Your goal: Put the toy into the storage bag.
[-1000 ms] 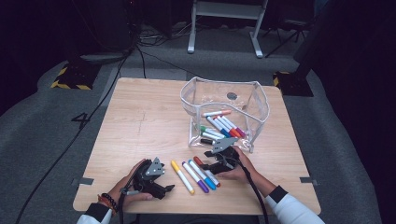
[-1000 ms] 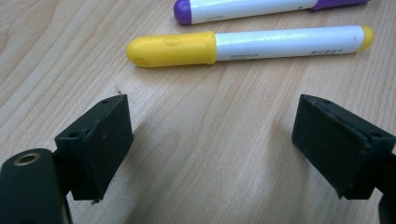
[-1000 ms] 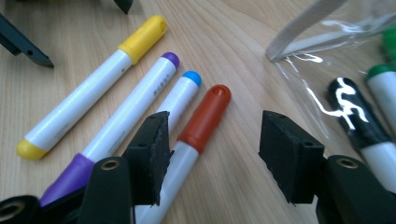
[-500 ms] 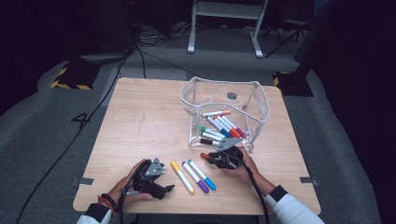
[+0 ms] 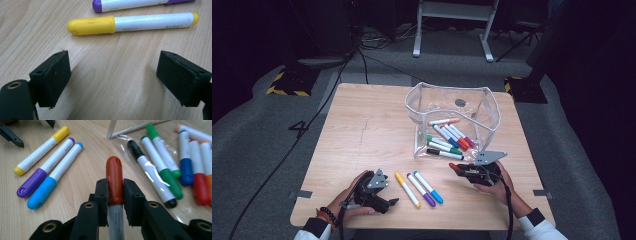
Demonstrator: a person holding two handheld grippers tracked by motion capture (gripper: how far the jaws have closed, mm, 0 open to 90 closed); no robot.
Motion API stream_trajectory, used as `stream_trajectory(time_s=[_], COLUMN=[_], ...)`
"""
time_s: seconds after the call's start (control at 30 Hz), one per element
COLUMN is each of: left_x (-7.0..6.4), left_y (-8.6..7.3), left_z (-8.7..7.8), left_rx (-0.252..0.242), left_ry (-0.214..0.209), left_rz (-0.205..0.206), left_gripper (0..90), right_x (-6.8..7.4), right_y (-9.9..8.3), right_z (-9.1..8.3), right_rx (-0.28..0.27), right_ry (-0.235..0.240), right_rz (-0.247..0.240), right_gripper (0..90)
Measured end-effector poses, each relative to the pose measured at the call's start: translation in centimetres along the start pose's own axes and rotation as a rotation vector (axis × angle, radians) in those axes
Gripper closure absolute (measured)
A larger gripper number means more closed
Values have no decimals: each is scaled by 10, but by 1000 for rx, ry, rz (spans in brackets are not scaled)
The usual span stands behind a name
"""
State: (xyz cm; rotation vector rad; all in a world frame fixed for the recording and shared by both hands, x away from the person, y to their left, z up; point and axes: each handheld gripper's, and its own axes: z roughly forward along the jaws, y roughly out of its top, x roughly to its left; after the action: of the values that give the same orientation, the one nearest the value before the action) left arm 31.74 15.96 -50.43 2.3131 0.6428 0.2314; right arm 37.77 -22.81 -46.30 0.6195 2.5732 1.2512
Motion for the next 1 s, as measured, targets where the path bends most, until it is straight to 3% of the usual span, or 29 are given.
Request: stream_trajectory(time_s=[0.13,0.4,0.63,1.0], left_x=[0,3,3,3], left_y=[0,-2,-3,-3], left_z=[0,-3,-2,-2], left_rx=[0,4,0,0], left_ry=[-1,8,7,7], left_rz=[2,-2,-5,-6], left_gripper=[126,126,125,124], right_x=[-3,-3,3,-3], right_y=[3,21,43,88], right_z=[-15,-46,-72,-113], right_rx=[-47,-131,-171,-238], right_ry=[-10,-34,-54,-74], right_rz=[9,-21,-61,-90], right_gripper=[748,748,749,748])
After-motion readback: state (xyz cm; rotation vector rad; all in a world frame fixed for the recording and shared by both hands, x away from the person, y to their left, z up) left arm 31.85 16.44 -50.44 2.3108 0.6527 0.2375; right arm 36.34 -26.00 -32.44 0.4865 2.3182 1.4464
